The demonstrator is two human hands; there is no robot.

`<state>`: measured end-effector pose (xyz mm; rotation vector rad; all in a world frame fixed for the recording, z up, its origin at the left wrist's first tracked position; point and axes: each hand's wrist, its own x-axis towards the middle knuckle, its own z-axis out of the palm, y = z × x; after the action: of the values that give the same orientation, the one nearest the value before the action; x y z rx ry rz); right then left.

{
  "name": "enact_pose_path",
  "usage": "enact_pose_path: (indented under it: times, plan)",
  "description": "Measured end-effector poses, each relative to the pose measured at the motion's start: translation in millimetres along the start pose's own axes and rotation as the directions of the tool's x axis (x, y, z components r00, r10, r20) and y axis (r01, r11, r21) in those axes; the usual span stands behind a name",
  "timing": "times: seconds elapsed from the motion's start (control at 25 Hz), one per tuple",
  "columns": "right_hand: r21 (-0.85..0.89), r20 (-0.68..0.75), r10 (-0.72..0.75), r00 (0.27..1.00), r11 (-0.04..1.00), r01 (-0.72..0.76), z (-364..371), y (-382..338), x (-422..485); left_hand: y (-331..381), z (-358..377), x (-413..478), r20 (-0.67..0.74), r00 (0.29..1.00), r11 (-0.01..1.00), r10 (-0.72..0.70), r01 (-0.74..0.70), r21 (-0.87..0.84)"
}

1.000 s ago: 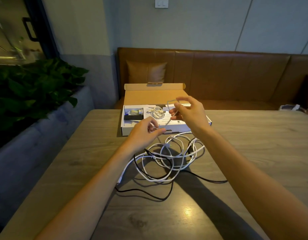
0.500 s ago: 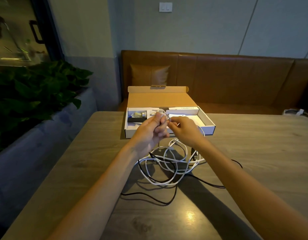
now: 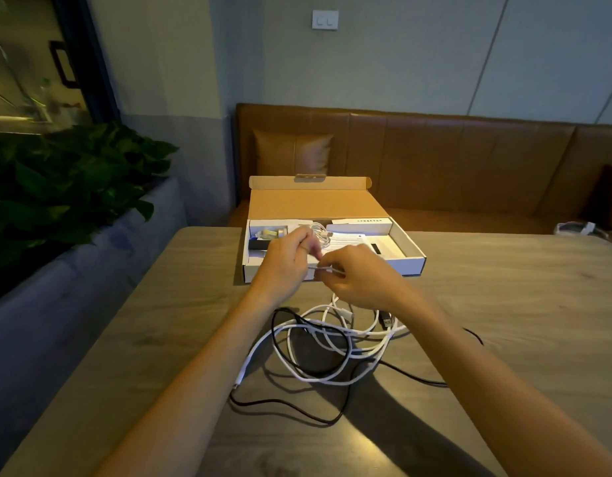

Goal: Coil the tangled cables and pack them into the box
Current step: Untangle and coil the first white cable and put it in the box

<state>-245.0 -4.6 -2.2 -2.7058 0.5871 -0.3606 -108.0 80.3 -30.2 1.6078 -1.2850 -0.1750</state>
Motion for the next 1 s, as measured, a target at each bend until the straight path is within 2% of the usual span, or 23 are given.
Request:
enact_pose_path:
  times: [0.08,0.12,0.16,0.2,0.24,0.28,0.32,0.36,0.44,0.52,0.56,0.6,0.64,0.68,0.72,0.76,0.8,0.84,1.0]
  plan:
    - [0.024,-0.121,-0.012,0.993,1.000,0.015,-18,2,0,0,-2,3,0.156,0.986,0.998,-0.056,0.060,-0.022]
    - [0.075,-0.195,-0.013,0.981,0.997,0.028,-26,5,1,2,-3,4,0.222,0.970,0.987,-0.101,0.126,-0.102]
    - [0.156,-0.259,-0.005,0.966,0.987,0.047,-30,10,2,7,-6,4,0.289,0.948,0.950,-0.138,0.209,-0.233]
    - [0.256,-0.300,0.002,0.954,0.963,0.079,-32,14,3,10,-9,4,0.360,0.921,0.864,-0.149,0.299,-0.406]
    - [0.351,-0.312,-0.003,0.950,0.929,0.118,-29,17,4,12,-12,4,0.431,0.893,0.710,-0.130,0.387,-0.588]
    - [0.429,-0.297,-0.022,0.955,0.890,0.154,-23,19,5,11,-15,3,0.492,0.866,0.514,-0.085,0.461,-0.723]
    - [0.484,-0.270,-0.040,0.962,0.858,0.172,-15,18,5,8,-16,2,0.533,0.846,0.320,-0.022,0.511,-0.798]
    - [0.533,-0.232,-0.041,0.972,0.831,0.162,-7,17,6,5,-15,1,0.544,0.838,0.167,0.028,0.533,-0.829]
    - [0.623,-0.146,0.008,0.989,0.778,0.085,6,13,8,4,-11,1,0.494,0.869,-0.024,0.038,0.495,-0.869]
    - [0.650,-0.076,0.042,0.996,0.759,0.018,14,10,10,9,-8,5,0.376,0.924,-0.124,-0.069,0.366,-0.922]
    - [0.631,-0.036,0.037,0.999,0.775,-0.006,16,10,11,10,-8,8,0.312,0.940,-0.105,-0.140,0.299,-0.948]
    - [0.596,0.012,0.022,1.000,0.803,-0.025,18,9,11,12,-9,11,0.250,0.950,-0.028,-0.188,0.250,-0.968]
    - [0.541,0.066,0.004,0.998,0.840,-0.039,19,8,11,11,-9,13,0.182,0.960,0.155,-0.214,0.217,-0.964]
    - [0.463,0.114,-0.006,0.994,0.885,-0.047,20,8,11,9,-10,13,0.104,0.973,0.462,-0.206,0.190,-0.866]
    - [0.372,0.141,-0.011,0.990,0.927,-0.042,20,8,12,4,-9,11,0.035,0.988,0.786,-0.152,0.143,-0.602]
    - [0.287,0.150,-0.014,0.989,0.957,-0.030,20,10,13,0,-8,8,0.021,0.998,0.960,-0.059,0.062,-0.272]
    - [0.226,0.148,-0.019,0.989,0.974,-0.015,18,11,14,-5,-6,5,0.072,0.997,0.999,0.013,-0.010,-0.036]
    - [0.196,0.134,-0.015,0.991,0.981,-0.011,16,11,14,-7,-6,4,0.139,0.990,0.995,0.039,-0.051,0.081]
    - [0.182,0.025,-0.017,1.000,0.983,0.012,-2,12,13,1,-7,2,0.240,0.971,0.925,0.014,-0.104,0.367]
